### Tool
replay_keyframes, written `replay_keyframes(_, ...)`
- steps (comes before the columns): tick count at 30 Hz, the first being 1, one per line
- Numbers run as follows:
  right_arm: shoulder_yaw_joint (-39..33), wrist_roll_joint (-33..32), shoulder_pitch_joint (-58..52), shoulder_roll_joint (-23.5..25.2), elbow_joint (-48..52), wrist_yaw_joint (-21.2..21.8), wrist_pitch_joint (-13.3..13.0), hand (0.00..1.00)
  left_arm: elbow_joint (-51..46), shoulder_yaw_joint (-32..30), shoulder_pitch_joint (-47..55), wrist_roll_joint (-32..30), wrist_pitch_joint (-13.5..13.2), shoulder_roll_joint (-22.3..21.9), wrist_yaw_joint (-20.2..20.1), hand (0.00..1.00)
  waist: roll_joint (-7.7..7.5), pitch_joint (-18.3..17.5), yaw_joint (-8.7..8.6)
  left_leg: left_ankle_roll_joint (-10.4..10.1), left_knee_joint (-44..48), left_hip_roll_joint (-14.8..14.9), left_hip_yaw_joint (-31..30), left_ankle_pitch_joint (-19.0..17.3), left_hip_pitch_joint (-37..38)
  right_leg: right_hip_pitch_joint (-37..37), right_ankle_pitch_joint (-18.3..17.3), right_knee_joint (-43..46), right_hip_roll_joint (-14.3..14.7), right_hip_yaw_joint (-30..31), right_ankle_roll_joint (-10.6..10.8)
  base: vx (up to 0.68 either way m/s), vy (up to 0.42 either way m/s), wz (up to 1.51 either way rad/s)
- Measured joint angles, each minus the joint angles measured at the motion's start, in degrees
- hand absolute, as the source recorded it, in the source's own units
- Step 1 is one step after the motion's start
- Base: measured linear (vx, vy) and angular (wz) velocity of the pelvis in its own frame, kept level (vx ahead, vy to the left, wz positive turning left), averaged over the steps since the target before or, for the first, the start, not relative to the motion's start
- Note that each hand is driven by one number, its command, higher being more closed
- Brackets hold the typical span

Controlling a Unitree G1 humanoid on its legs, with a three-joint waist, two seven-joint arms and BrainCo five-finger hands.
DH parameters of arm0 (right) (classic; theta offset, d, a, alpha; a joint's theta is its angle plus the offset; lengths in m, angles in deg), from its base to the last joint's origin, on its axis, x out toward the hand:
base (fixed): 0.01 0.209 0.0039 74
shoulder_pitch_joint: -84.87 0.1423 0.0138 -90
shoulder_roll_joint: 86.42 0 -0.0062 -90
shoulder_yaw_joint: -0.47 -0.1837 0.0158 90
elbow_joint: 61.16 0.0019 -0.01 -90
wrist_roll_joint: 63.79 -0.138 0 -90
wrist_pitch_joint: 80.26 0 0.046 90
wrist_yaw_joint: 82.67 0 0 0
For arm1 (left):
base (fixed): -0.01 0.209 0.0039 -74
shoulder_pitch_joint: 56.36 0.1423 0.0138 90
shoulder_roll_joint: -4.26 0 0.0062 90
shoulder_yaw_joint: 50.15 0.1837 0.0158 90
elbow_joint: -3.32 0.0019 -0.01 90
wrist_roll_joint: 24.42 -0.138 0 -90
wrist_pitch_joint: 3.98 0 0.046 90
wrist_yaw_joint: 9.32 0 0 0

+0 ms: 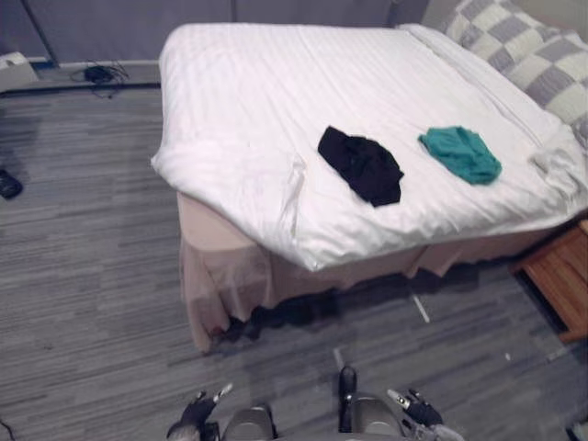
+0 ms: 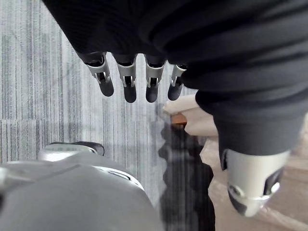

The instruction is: Tidy the bed and pick cloth on bed and put in laundry

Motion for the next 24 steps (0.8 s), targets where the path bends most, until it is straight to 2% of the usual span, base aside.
replay_keyframes(1, 0.0, 0.0, -0.2, -0.8, 0.2, 0.0, 0.1, 0.00, -0.3, 0.0, 0.4, -0.1, -0.4, -0.6, -0.1, 0.00, 0.81, -0.5, -0.29, -0.4, 0.1, 1.0, 0.4, 0.2, -0.2, 0.3, -0.5, 0.0, 0.5, -0.7, 0.1, 0.25, -0.240, 0.42)
replay_keyframes(2, -0.1, 0.0, -0.4, -2.5, 0.3, -0.1, 0.5, 0.00, -0.4, 0.1, -0.3, -0.1, -2.1, -2.0, -0.2, 0.00, 2.90, -0.3, -0.65, -1.5, -1.4, 2.8, 1.3, 0.8, 0.7, 1.0, -2.6, -0.1, 1.7, -2.1, -1.0, 0.29, -0.277, 0.46)
replay_keyframes(3, -0.1, -0.1, -0.3, -2.9, 0.3, -0.1, 1.1, 0.00, -0.4, 0.3, -1.0, 0.0, -3.1, -2.7, -0.2, 0.00, 4.22, 0.0, -0.42, -3.1, -2.0, 3.7, 1.8, 1.8, 1.2, 1.7, -3.0, -0.2, 2.3, -2.9, -1.6, 0.27, -0.280, 0.43)
replay_keyframes(4, 0.0, -0.1, -0.3, -2.9, 0.2, -0.1, 1.5, 0.00, -0.4, 0.6, -1.3, 0.0, -3.7, -3.0, -0.3, 0.00, 4.14, 0.2, -0.50, -4.2, -2.0, 4.1, 2.3, 2.6, 1.2, 2.2, -3.4, -0.2, 2.5, -3.4, -2.3, 0.22, -0.258, 0.33)
replay_keyframes(5, -0.1, -0.1, -0.3, -3.2, 0.0, 0.0, 2.2, 0.00, -0.5, 1.7, -1.5, 0.0, -5.8, -3.4, -0.3, 0.00, 4.46, 0.3, -0.59, -5.2, -1.4, 4.6, 3.3, 4.4, 1.6, 3.7, -3.9, -0.6, 2.7, -3.7, -2.9, 0.17, -0.217, 0.38)
replay_keyframes(8, -0.1, 0.0, -0.3, -3.3, -0.3, 0.3, 2.7, 0.00, -2.9, 6.5, -2.3, 1.7, -11.4, -3.5, 0.4, 0.00, 3.88, 0.7, -1.44, -4.8, -4.4, 4.4, 5.2, 4.9, 3.0, 7.7, -4.0, -2.7, 2.7, -3.5, -3.1, 0.10, -0.137, 0.23)
replay_keyframes(10, -0.1, 0.4, -0.1, -4.1, 0.6, 0.6, 2.6, 0.00, -7.8, 7.4, -2.9, 2.4, -13.8, -3.4, 2.3, 0.00, 4.32, 1.0, -2.23, -2.7, -8.6, 3.8, 6.1, 8.5, 2.9, 7.4, -4.8, -2.7, 2.8, -3.6, -3.7, -0.01, -0.036, 0.04)
replay_keyframes(11, -0.1, 1.3, 0.0, -4.7, 1.7, 0.8, 2.7, 0.00, -11.6, 7.4, -4.2, 2.3, -15.3, -2.6, 4.7, 0.00, 4.98, 1.4, -2.94, -2.8, -10.0, 3.7, 6.5, 10.4, 3.1, 6.9, -5.3, -2.1, 2.9, -3.6, -3.7, -0.08, 0.015, 0.02)
replay_keyframes(12, -0.1, 1.8, -0.1, -4.8, 1.9, 0.8, 2.7, 0.00, -13.5, 7.4, -5.0, 2.3, -15.9, -1.7, 6.0, 0.00, 4.88, 1.4, -3.46, -3.0, -10.8, 3.5, 6.5, 10.7, 3.0, 6.4, -5.5, -1.6, 2.7, -3.7, -3.5, -0.12, 0.033, 0.07)
replay_keyframes(14, -0.1, 2.7, -1.6, -5.0, 1.8, 0.3, 2.7, 0.00, -22.4, 7.2, -8.8, 2.3, -17.4, 4.3, 11.0, 0.00, 4.32, 1.9, -3.93, -2.6, -12.2, 2.7, 6.4, 10.9, 1.9, 5.5, -5.9, -1.2, 1.9, -4.3, -3.2, -0.15, 0.035, 0.14)
replay_keyframes(16, -0.1, 2.6, -3.7, -5.1, 1.9, -0.6, 2.5, 0.00, -28.6, 5.5, -11.3, 2.2, -18.4, 9.1, 13.4, 0.00, 4.34, 1.9, -3.98, -2.7, -12.4, 2.4, 6.3, 10.9, 1.9, 5.6, -5.8, -1.6, 1.6, -4.5, -3.1, -0.08, 0.044, 0.09)
replay_keyframes(17, -0.1, 2.6, -4.8, -5.2, 1.9, -1.2, 2.5, 0.00, -32.6, 2.7, -12.7, 2.2, -18.9, 11.8, 14.1, 0.00, 4.47, 1.9, -4.12, -2.7, -12.5, 2.2, 6.4, 10.8, 1.9, 5.6, -5.7, -1.7, 1.5, -4.5, -3.1, -0.03, 0.050, 0.03)
replay_keyframes(19, -0.3, 2.6, -6.0, -5.2, 1.9, -2.1, 2.5, 0.00, -35.6, -0.8, -14.6, 2.3, -20.1, 16.2, 14.2, 0.00, 4.60, 1.9, -4.80, -2.7, -12.7, 2.2, 6.6, 10.8, 1.9, 5.5, -5.8, -1.6, 1.4, -4.5, -3.0, 0.00, 0.025, -0.04)
replay_keyframes(20, -0.8, 2.7, -6.3, -5.2, 2.2, -2.4, 2.5, 0.00, -37.1, -2.8, -16.6, 2.6, -20.1, 20.4, 13.8, 0.00, 4.62, 1.9, -5.06, -2.7, -12.6, 2.3, 7.4, 10.8, 2.2, 4.6, -6.0, -0.7, 1.3, -4.4, -2.7, 0.04, 0.006, -0.14)
replay_keyframes(24, -1.7, 2.7, -5.7, -5.4, 3.5, -2.7, 2.2, 0.00, -37.9, -3.9, -22.6, 4.0, -19.0, 27.0, 12.2, 0.00, 4.54, 2.7, -5.05, -2.5, -10.8, 2.7, 9.9, 11.2, 1.7, 1.7, -6.3, 1.9, 1.3, -2.9, -2.6, 0.03, 0.002, -0.27)
